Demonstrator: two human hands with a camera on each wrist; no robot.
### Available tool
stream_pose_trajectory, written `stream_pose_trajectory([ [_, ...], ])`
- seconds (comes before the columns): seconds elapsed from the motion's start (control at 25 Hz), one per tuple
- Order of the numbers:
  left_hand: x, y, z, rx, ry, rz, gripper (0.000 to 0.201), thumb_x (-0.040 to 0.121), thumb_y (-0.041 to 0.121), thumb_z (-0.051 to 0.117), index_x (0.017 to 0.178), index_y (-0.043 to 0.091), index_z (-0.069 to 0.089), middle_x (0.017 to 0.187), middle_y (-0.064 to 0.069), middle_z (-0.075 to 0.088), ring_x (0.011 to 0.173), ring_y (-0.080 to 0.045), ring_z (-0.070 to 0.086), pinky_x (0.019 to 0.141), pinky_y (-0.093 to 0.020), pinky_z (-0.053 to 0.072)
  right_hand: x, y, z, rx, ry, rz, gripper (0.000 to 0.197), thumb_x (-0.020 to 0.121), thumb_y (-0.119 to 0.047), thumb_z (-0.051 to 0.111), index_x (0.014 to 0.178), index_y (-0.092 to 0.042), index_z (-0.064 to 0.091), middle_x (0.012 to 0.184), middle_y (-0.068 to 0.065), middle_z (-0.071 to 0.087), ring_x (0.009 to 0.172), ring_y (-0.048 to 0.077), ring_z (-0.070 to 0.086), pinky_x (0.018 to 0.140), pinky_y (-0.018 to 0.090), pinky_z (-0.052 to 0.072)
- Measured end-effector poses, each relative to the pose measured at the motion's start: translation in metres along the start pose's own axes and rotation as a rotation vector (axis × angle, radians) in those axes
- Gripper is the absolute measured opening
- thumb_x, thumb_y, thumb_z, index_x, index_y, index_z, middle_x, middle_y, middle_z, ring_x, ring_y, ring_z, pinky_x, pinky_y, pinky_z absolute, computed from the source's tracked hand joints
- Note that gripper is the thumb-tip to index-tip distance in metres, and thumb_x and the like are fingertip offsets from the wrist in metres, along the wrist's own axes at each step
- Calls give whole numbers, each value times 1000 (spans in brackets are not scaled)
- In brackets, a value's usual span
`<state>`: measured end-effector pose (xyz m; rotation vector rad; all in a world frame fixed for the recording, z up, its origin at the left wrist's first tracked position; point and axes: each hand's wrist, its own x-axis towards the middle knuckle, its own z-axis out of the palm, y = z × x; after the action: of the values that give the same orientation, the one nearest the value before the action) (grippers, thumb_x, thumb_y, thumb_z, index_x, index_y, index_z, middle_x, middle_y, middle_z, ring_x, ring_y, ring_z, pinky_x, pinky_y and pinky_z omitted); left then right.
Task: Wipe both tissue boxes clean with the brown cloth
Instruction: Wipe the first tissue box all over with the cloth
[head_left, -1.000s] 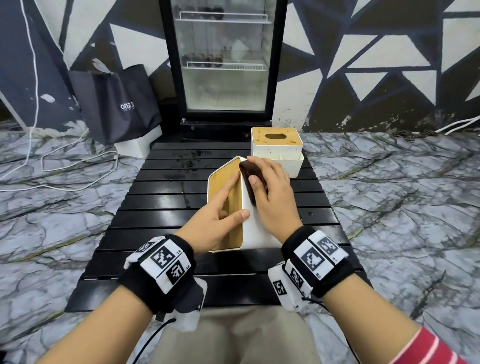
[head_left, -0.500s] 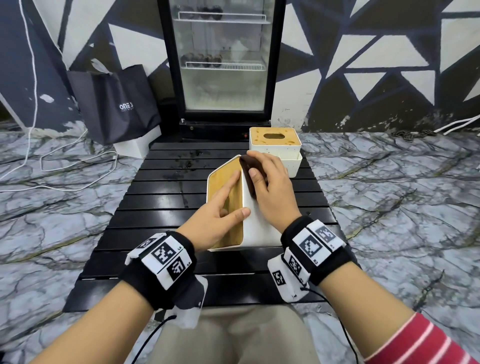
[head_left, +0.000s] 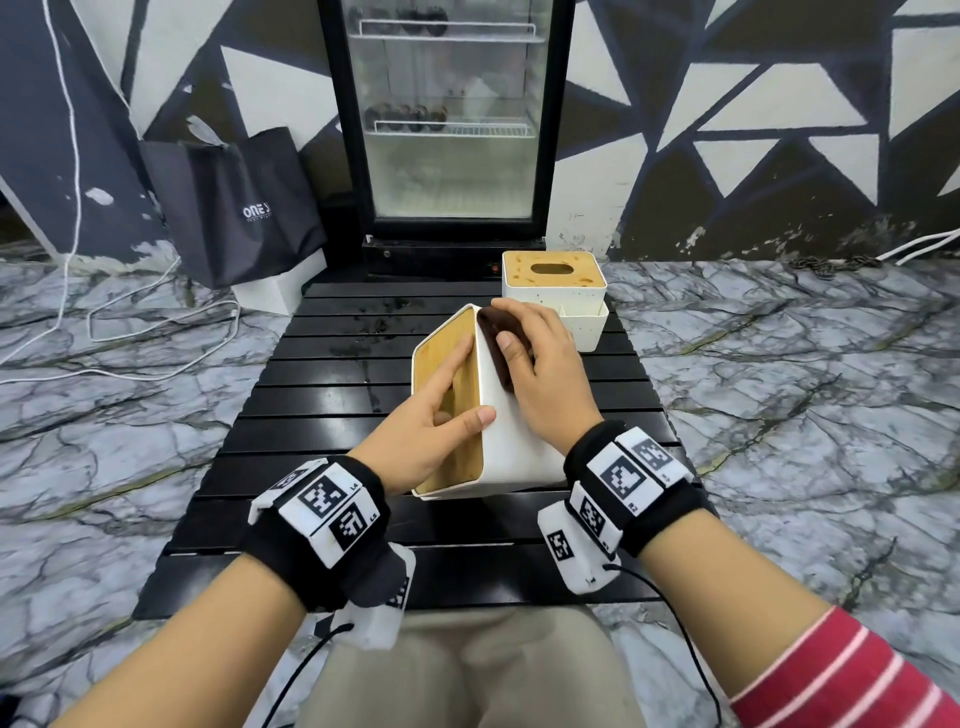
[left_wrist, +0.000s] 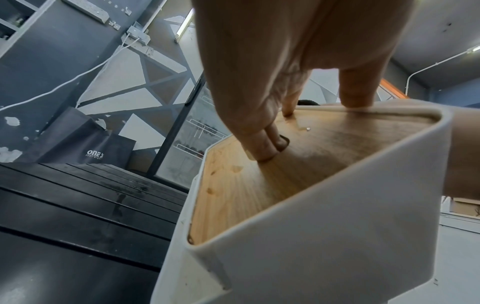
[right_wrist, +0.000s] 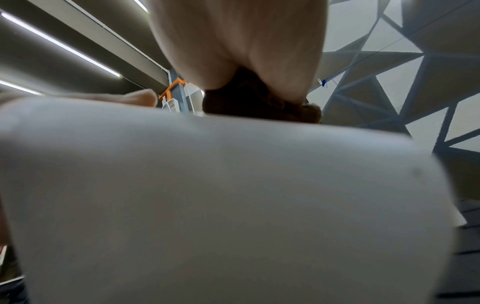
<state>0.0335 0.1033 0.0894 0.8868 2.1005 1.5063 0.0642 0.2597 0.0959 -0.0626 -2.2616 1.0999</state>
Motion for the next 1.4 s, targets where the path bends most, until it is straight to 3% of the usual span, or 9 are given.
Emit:
stream_pose_trajectory([
  [0.16, 1, 2, -2, -11, 12, -7, 70, 90, 30, 57, 142, 49, 14, 138, 9, 43, 108, -24, 61, 90, -13, 46, -6, 5, 0, 13, 32, 38, 33, 94, -15, 44, 126, -18, 49, 123, 4, 51, 117, 23, 42, 103, 38, 33],
  [0.32, 0, 3, -2, -8, 22, 9, 73, 81, 44, 59, 137, 53, 12, 138, 6, 42, 95, 10, 59, 86, -9, 44, -29, 9, -1, -10, 19, 90, 34, 94, -17, 43, 127, -21, 48, 124, 2, 49, 117, 21, 39, 100, 30, 32],
  [0.4, -1, 1, -2, -27, 30, 17, 77, 80, 45, 60, 140, 52, 12, 139, 6, 43, 96, 15, 57, 92, -15, 43, -42, 10, -1, -11, 29, 88, 36, 92, -22, 41, 127, -21, 49, 125, 1, 49, 116, 20, 39, 98, 29, 31],
  [0.52, 0, -2, 1, -53, 59, 19, 77, 86, 34, 56, 147, 42, 11, 137, 6, 48, 105, 9, 56, 99, -19, 42, -57, 6, 2, -5, 47, 79, 39, 89, -26, 39, 126, -20, 50, 123, 1, 50, 113, 15, 38, 99, 29, 31],
  [0.64, 1, -4, 2, -35, 78, 13, 73, 92, 26, 54, 148, 40, 9, 139, 6, 47, 115, 7, 51, 93, -7, 40, -68, -1, 4, -1, 13, 54, 39, 90, -26, 38, 126, -20, 50, 123, 0, 50, 113, 12, 35, 99, 24, 28],
  [0.8, 1, -6, 3, -35, 116, 6, 73, 91, 26, 55, 148, 39, 10, 143, 3, 42, 119, -3, 48, 90, -7, 41, -72, 3, 0, 14, 12, 72, 39, 90, -28, 37, 127, -22, 49, 125, -2, 49, 115, 11, 35, 99, 24, 28],
  [1.0, 1, -7, 4, -16, 151, 9, 82, 80, 49, 58, 146, 46, 9, 143, 7, 42, 125, -8, 45, 104, -27, 36, -77, -7, 7, 14, 11, 72, 40, 90, -27, 36, 127, -20, 49, 125, 0, 49, 116, 13, 35, 98, 19, 23],
  [1.24, 2, -8, 3, -25, 163, -1, 82, 81, 49, 60, 146, 46, 10, 141, 5, 45, 123, -11, 48, 106, -31, 37, -75, 2, 1, 27, 40, 127, 41, 89, -28, 35, 126, -19, 50, 125, -1, 49, 114, 13, 36, 100, 28, 29],
  [1.4, 1, -6, 3, -17, 136, -6, 88, 72, 58, 59, 144, 51, 10, 143, 5, 44, 126, -12, 46, 109, -34, 35, -78, -7, 5, 1, 2, 79, 41, 90, -28, 34, 127, -19, 48, 127, 0, 48, 115, 9, 32, 98, 19, 22],
])
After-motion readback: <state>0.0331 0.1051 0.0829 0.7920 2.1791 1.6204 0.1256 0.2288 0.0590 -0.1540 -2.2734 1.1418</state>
